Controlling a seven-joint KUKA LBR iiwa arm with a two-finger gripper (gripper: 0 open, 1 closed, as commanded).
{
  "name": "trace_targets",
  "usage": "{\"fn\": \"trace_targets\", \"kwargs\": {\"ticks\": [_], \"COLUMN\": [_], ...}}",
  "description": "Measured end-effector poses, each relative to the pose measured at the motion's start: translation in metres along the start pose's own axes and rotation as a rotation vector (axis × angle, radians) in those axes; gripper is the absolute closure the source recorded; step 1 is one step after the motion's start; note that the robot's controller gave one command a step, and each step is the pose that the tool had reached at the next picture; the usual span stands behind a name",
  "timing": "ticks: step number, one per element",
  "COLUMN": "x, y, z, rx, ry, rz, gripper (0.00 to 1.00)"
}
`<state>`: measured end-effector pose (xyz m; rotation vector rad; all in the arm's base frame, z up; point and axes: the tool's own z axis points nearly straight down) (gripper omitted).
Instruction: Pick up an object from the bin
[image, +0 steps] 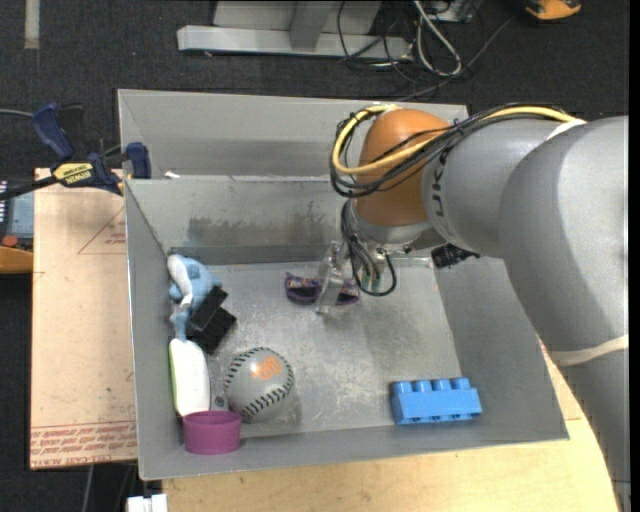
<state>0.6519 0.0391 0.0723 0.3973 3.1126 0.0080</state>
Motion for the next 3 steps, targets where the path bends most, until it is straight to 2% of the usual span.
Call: {"fn": "trace_targets", "kwargs": {"ticks": [1,3], "x": [0.001,0.0], "y": [0.0,0.0], "z": [-0.002,-0.029], "rx": [0.001,-0.001], "ry": [0.003,-0.001], "rz": [0.0,0.0], "gripper": [1.0,1.0]}}
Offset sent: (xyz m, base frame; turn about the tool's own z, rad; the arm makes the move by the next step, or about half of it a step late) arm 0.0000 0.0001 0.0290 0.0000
